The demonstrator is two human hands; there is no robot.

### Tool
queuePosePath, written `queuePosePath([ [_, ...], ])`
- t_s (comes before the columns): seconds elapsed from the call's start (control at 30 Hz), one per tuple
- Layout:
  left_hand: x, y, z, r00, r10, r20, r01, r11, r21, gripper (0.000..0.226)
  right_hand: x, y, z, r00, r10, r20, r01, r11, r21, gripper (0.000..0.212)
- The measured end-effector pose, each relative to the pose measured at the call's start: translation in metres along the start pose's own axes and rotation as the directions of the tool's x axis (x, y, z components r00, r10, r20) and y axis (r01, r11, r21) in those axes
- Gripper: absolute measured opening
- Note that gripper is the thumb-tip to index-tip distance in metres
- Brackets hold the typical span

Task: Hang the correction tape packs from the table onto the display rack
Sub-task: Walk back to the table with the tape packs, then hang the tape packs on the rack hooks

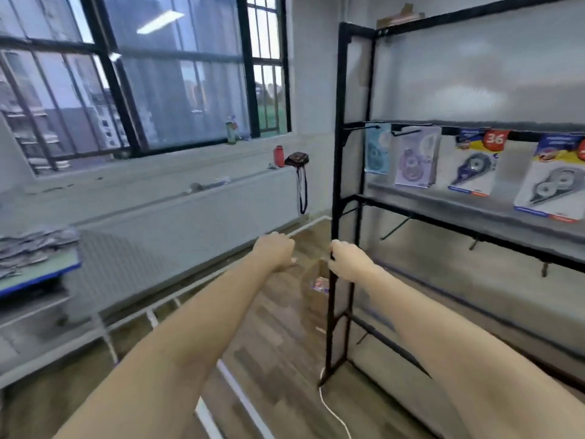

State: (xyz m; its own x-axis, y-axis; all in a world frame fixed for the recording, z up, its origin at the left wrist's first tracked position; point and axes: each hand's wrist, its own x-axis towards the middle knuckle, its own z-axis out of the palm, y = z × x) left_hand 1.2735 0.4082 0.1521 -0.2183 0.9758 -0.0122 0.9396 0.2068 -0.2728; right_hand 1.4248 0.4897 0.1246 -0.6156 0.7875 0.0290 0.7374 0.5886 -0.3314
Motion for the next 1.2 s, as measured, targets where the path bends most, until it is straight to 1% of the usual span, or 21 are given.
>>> queuePosePath([
  [0.07, -0.013, -0.066, 0.020, 0.994, -0.090, 0.067, 0.090, 0.996, 0.006, 0.044, 0.031, -0.069, 0.031, 0.991, -0.123, 0.050, 0.125, 0.991, -0.044, 0.033],
  [0.17, -0.039, -0.152, 0.047, 0.962, -0.228, 0.148, 0.228, 0.973, 0.013, 0.042, 0.067, -0.162, 0.074, 0.953, -0.279, 0.117, 0.286, 0.957, -0.055, 0.036],
  [0.27, -0.066, -0.221, 0.079, 0.917, -0.348, 0.194, 0.349, 0.937, 0.030, 0.038, 0.089, -0.240, 0.112, 0.894, -0.395, 0.212, 0.413, 0.910, -0.048, 0.038],
  [0.37, -0.085, -0.277, 0.113, 0.859, -0.452, 0.240, 0.451, 0.890, 0.063, 0.039, 0.108, -0.301, 0.146, 0.829, -0.470, 0.304, 0.506, 0.861, -0.048, 0.040],
  [0.47, -0.097, -0.325, 0.144, 0.816, -0.502, 0.285, 0.505, 0.860, 0.071, 0.040, 0.136, -0.351, 0.178, 0.768, -0.519, 0.376, 0.579, 0.813, -0.060, 0.032],
  [0.57, -0.099, -0.376, 0.172, 0.767, -0.556, 0.321, 0.568, 0.821, 0.065, 0.040, 0.173, -0.397, 0.206, 0.699, -0.563, 0.441, 0.646, 0.762, -0.051, 0.035],
  [0.7, -0.097, -0.444, 0.199, 0.679, -0.634, 0.370, 0.680, 0.734, 0.009, 0.044, 0.231, -0.454, 0.241, 0.626, -0.617, 0.477, 0.714, 0.700, -0.032, 0.035],
  [0.8, -0.092, -0.490, 0.211, 0.624, -0.668, 0.406, 0.732, 0.682, -0.003, 0.044, 0.271, -0.493, 0.262, 0.574, -0.638, 0.513, 0.749, 0.662, -0.015, 0.036],
  [1.0, -0.084, -0.578, 0.244, 0.554, -0.717, 0.422, 0.800, 0.599, -0.033, 0.039, 0.336, -0.573, 0.296, 0.519, -0.653, 0.552, 0.783, 0.622, -0.001, 0.040],
  [1.1, -0.080, -0.624, 0.268, 0.546, -0.717, 0.433, 0.802, 0.597, -0.024, 0.043, 0.364, -0.618, 0.323, 0.501, -0.657, 0.564, 0.792, 0.610, 0.007, 0.041],
  [1.2, -0.075, -0.682, 0.296, 0.554, -0.722, 0.415, 0.795, 0.607, -0.005, 0.043, 0.394, -0.668, 0.354, 0.492, -0.657, 0.571, 0.806, 0.591, -0.013, 0.041],
])
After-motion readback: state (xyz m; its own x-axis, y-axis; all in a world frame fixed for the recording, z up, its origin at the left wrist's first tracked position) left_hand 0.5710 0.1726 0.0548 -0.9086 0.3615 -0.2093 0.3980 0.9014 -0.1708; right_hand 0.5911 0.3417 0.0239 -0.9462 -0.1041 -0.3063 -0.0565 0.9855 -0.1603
